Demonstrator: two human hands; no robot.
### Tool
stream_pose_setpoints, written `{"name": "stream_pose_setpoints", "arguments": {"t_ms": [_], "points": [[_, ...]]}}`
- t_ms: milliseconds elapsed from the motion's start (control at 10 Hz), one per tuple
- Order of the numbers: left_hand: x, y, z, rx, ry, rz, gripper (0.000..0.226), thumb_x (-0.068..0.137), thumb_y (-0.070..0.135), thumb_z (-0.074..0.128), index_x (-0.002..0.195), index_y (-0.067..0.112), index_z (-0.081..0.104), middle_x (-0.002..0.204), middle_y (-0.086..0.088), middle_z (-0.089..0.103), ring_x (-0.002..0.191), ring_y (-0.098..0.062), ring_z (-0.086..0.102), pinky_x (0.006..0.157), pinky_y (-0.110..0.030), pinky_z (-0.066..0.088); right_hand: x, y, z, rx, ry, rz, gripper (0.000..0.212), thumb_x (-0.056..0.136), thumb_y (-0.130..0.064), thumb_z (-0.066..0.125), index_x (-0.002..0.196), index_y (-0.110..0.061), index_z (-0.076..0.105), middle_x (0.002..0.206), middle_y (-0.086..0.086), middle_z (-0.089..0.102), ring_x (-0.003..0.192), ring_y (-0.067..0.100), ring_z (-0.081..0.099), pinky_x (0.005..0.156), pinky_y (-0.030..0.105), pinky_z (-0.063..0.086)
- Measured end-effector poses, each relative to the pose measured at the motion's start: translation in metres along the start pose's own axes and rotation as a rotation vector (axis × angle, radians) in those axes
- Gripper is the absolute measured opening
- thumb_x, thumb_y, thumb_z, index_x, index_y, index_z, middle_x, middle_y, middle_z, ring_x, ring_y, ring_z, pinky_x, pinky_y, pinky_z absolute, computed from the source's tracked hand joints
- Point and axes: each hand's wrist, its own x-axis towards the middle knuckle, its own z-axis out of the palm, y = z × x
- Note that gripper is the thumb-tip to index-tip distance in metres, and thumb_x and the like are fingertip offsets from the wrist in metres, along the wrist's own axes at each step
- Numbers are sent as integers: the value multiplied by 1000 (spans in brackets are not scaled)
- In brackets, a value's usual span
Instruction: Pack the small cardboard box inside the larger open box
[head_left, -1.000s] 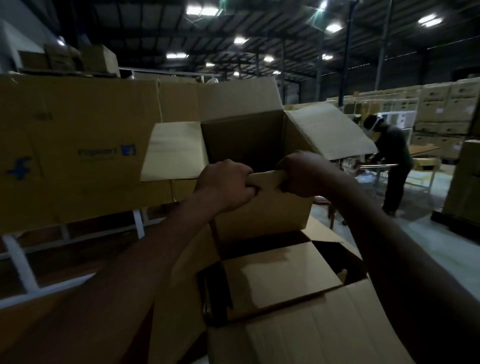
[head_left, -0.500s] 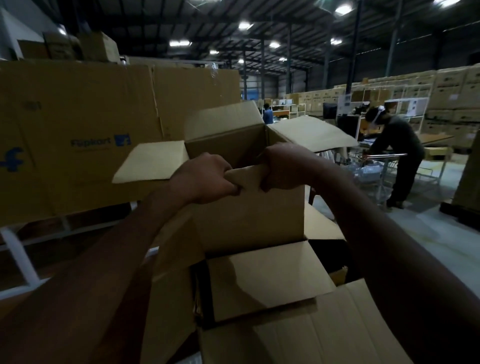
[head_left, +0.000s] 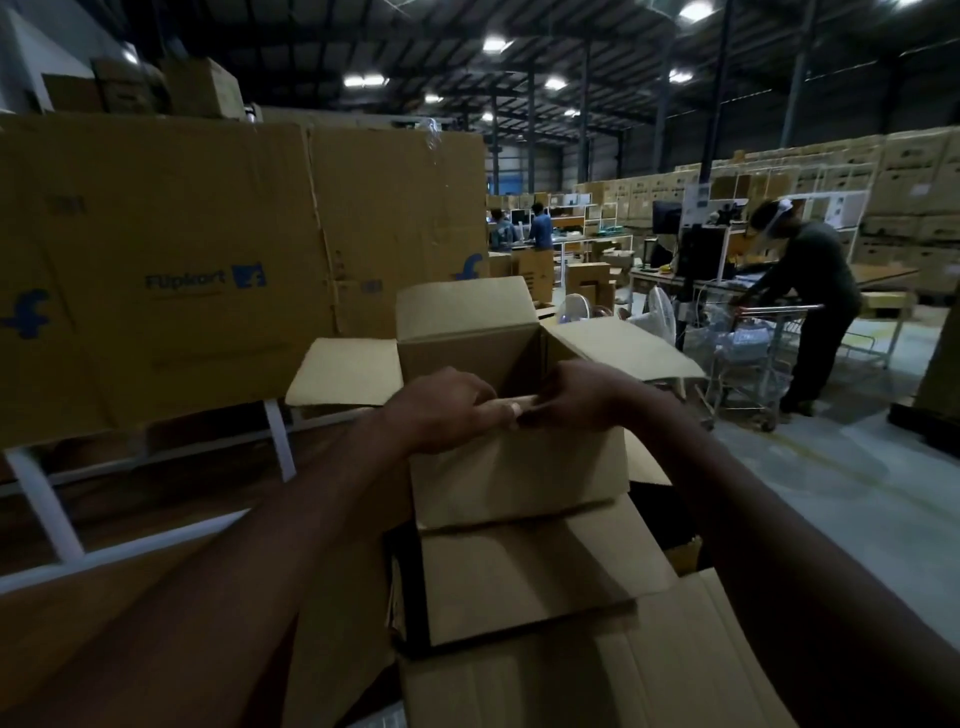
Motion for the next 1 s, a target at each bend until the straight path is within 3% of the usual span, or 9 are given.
{"name": "stream_pose_setpoints", "arguments": {"t_ms": [100,200,400,500,600,700,800,900,1000], "points": [[4,-3,9,-52,-77,-42,59,100,68,38,112,27,78,112,-3,72,96,-18,64,89,-45,54,0,8,12,128,-32,8,36,90,-57,62,98,-23,71,94,-1,71,86,13,67,72,31,51],[6,-3,20,-89,-107,-82,62,105,65,28,117,29,77,123,-10,71,105,-22,63,96,-41,50,6,14,26,164,-38,52,45,92,-58,58,107,-19,71,102,4,72,92,17,67,88,40,54],[-12,-14,73,-72,-200,-176,64,106,62,21,130,30,71,129,-13,68,116,-28,62,100,-42,47,6,27,79,26,-124,134,65,83,-79,49,103,-22,72,96,2,72,84,17,67,83,40,56],[-14,-17,81,-119,-142,-167,61,107,61,27,123,27,75,115,-12,73,98,-24,65,84,-36,48,2,28,85,-8,-68,104,80,68,-90,40,92,-21,74,85,2,73,76,17,69,76,42,58],[-16,-16,82,-46,20,-143,59,105,61,35,96,23,80,80,-2,70,68,-16,61,61,-32,44,2,27,87,-82,35,92,74,73,-87,39,82,-22,72,74,0,70,67,16,67,66,37,58],[-22,-17,89,110,184,-154,53,102,55,44,74,18,70,66,0,61,61,-19,60,58,-32,48,-9,23,95,-141,213,106,56,92,-70,46,75,-21,67,65,-2,65,59,12,62,57,32,54],[-30,-20,93,126,316,-142,44,101,45,52,71,17,69,68,1,59,64,-18,58,58,-30,43,-18,22,101,-156,331,107,44,97,-56,51,80,-20,68,65,-3,61,60,11,60,59,32,54],[-44,-24,89,155,368,-106,39,100,44,54,80,17,75,80,0,67,79,-18,62,76,-33,50,-30,18,102,-184,416,71,35,97,-50,56,87,-19,69,67,-6,58,61,9,59,60,31,53],[-56,-35,85,219,378,-84,37,99,46,54,101,18,78,116,-4,73,121,-23,61,109,-43,44,-42,13,104,-144,504,34,33,94,-49,62,100,-17,64,84,1,64,76,16,63,63,29,47]]}}
